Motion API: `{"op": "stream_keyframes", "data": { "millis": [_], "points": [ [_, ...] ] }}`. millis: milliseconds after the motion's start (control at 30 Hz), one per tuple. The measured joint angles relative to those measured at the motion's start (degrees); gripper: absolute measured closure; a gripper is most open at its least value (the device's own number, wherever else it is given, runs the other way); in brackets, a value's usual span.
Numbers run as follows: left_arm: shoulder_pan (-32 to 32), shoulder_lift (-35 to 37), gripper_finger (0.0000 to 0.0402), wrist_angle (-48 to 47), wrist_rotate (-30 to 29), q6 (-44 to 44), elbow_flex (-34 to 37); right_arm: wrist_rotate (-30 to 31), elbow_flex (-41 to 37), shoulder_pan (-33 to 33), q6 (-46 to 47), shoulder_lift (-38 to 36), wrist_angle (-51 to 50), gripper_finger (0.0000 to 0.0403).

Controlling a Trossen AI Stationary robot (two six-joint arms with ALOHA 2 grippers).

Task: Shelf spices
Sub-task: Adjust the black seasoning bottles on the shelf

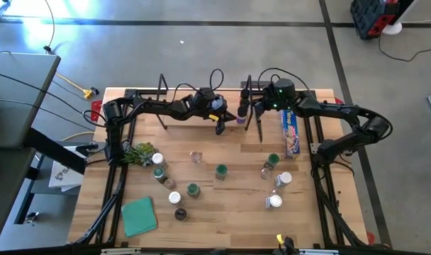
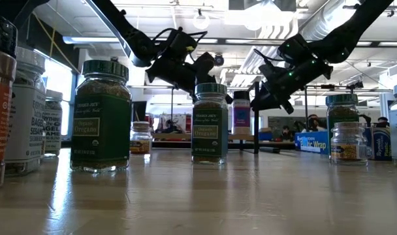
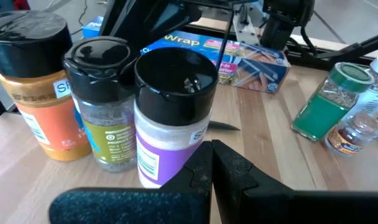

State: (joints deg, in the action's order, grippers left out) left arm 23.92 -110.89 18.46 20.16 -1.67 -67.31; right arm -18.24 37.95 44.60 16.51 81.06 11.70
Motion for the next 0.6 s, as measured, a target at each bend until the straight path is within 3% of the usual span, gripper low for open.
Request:
{"op": "stream_keyframes", "data": {
  "millis": [167, 333, 600],
  "points": [
    [0.0, 0.0, 0.0401, -1.7, -2.7, 0.0, 0.0, 0.2, 0.0, 0.1, 0.0, 0.0, 0.3, 0.0323],
    [0.2, 0.0, 0.0401, -5.0, -6.2, -0.8, 0.0, 4.6, 0.0, 0.4, 0.2, -1.3, -0.4, 0.0323],
    [-1.2, 0.0, 0.0401, -2.8, -9.0, -1.5, 0.0, 5.8, 0.0, 0.4, 1.5, -2.4, -1.4, 0.0323]
  ]
}}
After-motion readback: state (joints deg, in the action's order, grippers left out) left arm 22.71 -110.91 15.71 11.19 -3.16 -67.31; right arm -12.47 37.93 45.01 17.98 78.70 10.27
